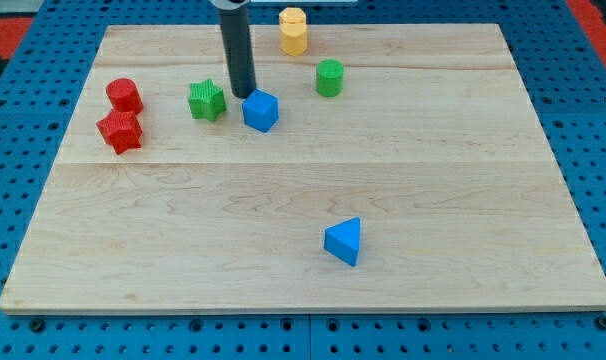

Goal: Move blue cube closer to the red star

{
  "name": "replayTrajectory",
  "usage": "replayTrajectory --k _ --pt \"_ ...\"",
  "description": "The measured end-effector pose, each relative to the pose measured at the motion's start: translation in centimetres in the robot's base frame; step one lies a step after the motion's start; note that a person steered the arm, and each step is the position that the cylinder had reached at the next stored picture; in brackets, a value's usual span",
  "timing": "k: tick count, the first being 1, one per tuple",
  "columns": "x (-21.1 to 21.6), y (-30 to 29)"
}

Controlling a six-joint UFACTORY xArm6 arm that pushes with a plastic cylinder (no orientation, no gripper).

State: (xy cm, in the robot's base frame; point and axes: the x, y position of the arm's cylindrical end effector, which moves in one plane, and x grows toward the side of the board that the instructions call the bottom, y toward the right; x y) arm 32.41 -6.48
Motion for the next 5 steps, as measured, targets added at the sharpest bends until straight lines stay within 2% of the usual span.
replayTrajectory --k 1,2,3,5 --pt "0.5 5.4" --pt "1.4 6.7" --pt "1.8 2.4" --pt "9.2 1.1"
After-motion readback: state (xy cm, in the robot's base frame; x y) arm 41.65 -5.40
